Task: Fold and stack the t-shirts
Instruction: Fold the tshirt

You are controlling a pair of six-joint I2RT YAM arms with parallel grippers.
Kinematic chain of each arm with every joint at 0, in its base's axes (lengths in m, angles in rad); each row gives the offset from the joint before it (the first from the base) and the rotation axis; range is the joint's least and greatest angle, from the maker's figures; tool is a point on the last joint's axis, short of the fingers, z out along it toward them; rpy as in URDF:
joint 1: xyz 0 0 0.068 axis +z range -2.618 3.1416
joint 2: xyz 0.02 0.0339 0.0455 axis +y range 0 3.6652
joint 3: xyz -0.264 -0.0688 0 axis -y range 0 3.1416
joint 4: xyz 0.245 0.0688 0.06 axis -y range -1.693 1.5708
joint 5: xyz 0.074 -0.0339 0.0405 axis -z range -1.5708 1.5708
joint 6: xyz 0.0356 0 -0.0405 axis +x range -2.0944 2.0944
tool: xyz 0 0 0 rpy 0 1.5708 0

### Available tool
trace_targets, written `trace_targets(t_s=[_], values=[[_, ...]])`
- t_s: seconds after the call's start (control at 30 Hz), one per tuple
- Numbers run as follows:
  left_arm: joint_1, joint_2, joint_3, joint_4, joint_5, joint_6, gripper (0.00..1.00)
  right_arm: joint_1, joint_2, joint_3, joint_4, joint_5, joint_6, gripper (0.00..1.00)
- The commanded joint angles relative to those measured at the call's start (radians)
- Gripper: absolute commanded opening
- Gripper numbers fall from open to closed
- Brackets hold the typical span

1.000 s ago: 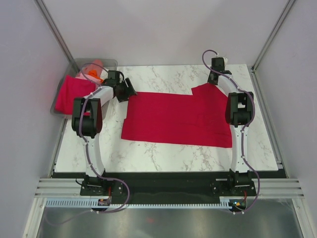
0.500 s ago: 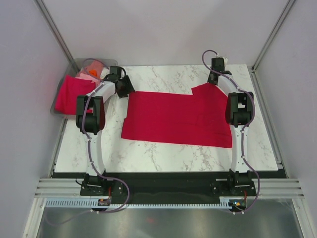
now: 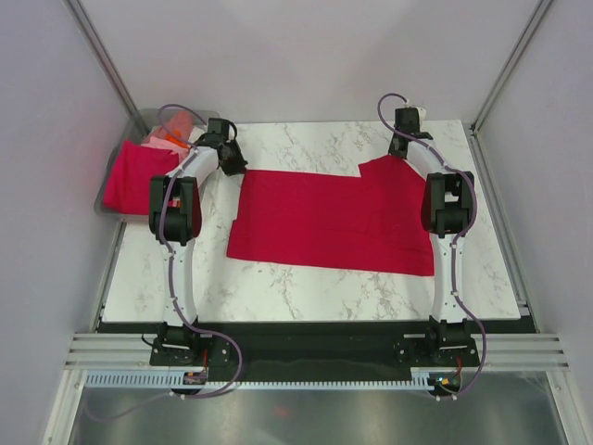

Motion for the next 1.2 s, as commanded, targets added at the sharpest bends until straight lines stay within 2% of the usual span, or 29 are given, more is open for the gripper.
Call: trace_targets(t_s=[0.0, 0.33, 0.6, 1.17], values=[[0.000, 0.002, 0.030, -0.032, -0.012, 0.052, 0.02, 0.001, -0.087, -0.026, 0.011, 0.052, 0.009, 0.00], [-0.009, -0.191, -0.211, 0.175, 0.021, 0.089, 0.02, -0.002, -0.292, -0.263, 0.089, 0.101, 0.031, 0.00], [-0.013, -0.283, -0.350, 0.258, 0.041, 0.102, 0.02, -0.002, -0.464, -0.471, 0.161, 0.109, 0.045, 0.00], [-0.033, -0.523, -0.647, 0.402, -0.064, 0.125, 0.02, -0.002, -0.798, -0.818, 0.218, 0.085, 0.066, 0.00]])
